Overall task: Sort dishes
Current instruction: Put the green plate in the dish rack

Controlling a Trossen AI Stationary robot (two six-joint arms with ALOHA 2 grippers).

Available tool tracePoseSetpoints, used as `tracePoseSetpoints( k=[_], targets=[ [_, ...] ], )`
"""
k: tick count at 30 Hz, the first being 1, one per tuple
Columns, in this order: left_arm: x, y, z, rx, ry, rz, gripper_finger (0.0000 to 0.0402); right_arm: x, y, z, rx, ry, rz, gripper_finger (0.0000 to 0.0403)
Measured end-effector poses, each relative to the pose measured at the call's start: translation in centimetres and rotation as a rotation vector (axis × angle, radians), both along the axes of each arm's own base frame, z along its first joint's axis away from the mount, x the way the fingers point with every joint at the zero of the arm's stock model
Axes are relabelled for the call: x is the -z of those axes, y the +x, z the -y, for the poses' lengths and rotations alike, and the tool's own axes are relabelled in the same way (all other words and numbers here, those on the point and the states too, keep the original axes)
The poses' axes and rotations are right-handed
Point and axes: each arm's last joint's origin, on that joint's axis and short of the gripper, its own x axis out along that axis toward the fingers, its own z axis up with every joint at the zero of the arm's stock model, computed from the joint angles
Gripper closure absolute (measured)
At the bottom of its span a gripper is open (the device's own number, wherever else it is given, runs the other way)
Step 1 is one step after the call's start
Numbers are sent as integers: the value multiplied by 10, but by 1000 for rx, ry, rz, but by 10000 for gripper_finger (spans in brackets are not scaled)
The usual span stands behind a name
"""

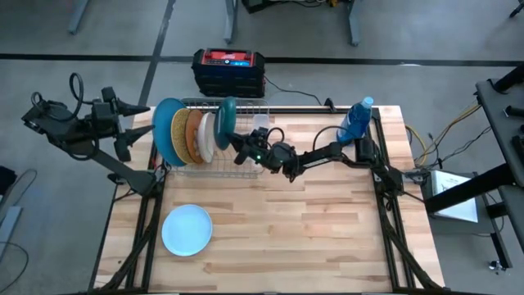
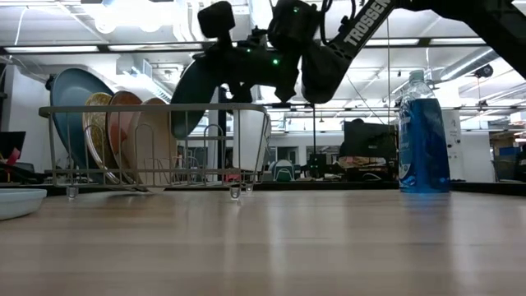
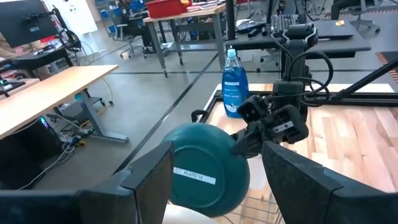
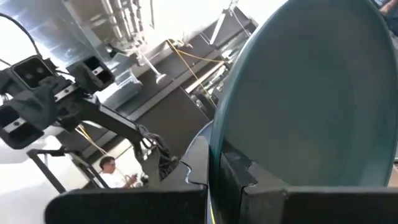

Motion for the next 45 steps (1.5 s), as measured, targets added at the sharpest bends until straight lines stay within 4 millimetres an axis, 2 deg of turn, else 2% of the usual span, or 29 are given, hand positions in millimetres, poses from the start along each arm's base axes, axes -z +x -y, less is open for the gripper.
tracePoseSetpoints(
  k=[16,29,45],
  targets=[
    [1,0,0,0,4,-9,169,-1,14,2,-11,22,-141,403],
    [1,0,0,1,5,-9,169,-19,35,1,6,21,-345,403],
    [1,0,0,1,5,-10,169,-28,37,-2,13,30,-298,403]
  ],
)
